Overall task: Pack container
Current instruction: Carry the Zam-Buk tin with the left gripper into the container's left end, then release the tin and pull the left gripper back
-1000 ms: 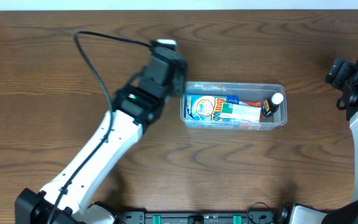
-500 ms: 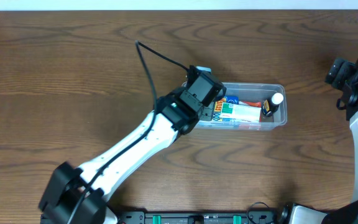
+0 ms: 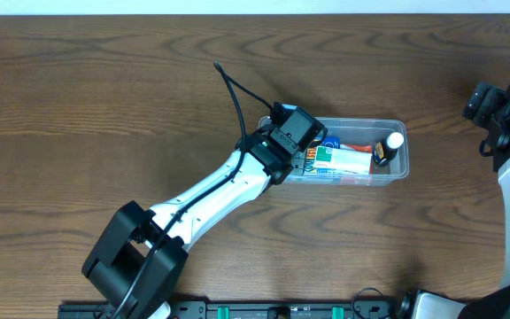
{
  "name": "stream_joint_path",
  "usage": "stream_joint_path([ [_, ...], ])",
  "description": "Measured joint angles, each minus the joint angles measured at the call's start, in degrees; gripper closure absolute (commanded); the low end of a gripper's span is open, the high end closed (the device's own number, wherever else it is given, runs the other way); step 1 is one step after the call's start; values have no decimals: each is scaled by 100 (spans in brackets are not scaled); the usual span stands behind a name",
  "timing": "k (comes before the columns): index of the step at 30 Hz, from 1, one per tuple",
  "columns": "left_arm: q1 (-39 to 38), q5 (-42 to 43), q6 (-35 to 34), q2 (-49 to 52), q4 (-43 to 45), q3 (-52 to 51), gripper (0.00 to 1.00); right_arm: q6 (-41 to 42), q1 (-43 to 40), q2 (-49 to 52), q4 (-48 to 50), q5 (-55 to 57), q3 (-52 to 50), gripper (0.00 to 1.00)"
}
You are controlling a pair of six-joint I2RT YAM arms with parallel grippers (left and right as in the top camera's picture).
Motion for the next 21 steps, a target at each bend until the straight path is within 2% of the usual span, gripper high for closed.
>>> stream_joint_path([
  [4, 0, 0, -24, 0, 13, 0, 25, 0, 0, 0, 0, -2, 0, 1],
  [16, 4, -2, -74, -44, 179, 0, 25, 0, 0, 0, 0, 0, 0, 1],
  [21, 116, 0, -42, -466, 155, 0, 24, 0, 0, 0, 0, -2, 0, 1],
])
